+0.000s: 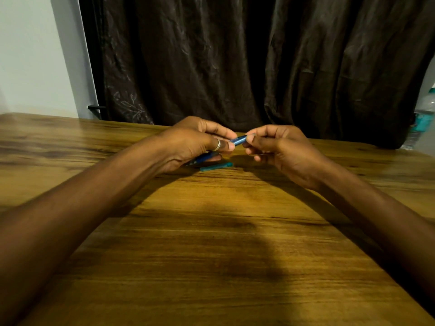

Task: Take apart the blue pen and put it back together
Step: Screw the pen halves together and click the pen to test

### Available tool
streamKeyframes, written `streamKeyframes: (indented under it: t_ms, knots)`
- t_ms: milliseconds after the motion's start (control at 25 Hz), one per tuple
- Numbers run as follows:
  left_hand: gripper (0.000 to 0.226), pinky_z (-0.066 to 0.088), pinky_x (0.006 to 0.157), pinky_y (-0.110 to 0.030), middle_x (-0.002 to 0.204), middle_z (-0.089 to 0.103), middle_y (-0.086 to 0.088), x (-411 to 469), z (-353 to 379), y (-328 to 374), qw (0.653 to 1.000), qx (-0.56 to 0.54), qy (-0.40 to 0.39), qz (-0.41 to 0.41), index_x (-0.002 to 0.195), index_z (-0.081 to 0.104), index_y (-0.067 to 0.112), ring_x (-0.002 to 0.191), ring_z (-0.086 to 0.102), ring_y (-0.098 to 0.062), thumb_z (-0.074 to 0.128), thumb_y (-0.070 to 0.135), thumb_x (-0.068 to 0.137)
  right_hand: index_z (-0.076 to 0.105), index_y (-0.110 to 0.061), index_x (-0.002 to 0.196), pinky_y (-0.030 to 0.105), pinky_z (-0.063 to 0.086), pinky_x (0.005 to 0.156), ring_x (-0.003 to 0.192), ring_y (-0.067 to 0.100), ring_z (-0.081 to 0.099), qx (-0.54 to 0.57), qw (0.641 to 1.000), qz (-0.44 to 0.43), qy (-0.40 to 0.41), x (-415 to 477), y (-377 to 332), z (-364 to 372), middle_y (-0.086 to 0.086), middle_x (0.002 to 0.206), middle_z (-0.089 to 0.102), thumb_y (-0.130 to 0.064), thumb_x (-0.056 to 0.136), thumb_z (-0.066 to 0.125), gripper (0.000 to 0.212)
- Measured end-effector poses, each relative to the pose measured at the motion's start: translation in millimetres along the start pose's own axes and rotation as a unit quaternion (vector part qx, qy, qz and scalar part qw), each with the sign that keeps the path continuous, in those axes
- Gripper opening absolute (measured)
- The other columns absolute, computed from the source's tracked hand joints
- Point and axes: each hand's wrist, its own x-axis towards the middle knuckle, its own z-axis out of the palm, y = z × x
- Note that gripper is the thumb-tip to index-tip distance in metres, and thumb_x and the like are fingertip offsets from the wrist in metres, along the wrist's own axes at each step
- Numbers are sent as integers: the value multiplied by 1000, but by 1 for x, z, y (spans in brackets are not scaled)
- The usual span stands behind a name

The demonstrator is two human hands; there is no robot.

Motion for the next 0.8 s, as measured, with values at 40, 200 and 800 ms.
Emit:
streamKeyframes:
  t_ms: [40, 200, 800]
  knots:
    - [17, 60, 81, -29, 104, 78, -12, 0, 0, 1, 1000, 9, 2, -5, 100, 77, 13, 96, 73, -18, 74, 4, 86, 73, -8, 95, 20, 53, 60, 77, 12, 70, 10, 1000, -1, 10, 0, -2, -1, 6, 83, 74, -7, 93, 67, 6]
    - [19, 58, 74, -19, 104, 79, -8, -2, -3, 4, 997, 46, -44, -46, 109, 75, 13, 88, 74, -11, 65, 23, 95, 67, -10, 98, 22, 55, 68, 84, 14, 72, 70, 997, 2, 45, -1, -17, -10, 7, 92, 76, -12, 99, 58, 9]
    - [22, 62, 71, -26, 90, 79, -9, -6, 18, -4, 989, -112, -90, -33, 104, 73, 7, 84, 78, -16, 64, 26, 96, 49, -15, 83, 23, 30, 48, 49, 9, 32, 358, 924, 92, 101, 18, -47, 47, -2, 62, 39, -43, 106, 33, 40]
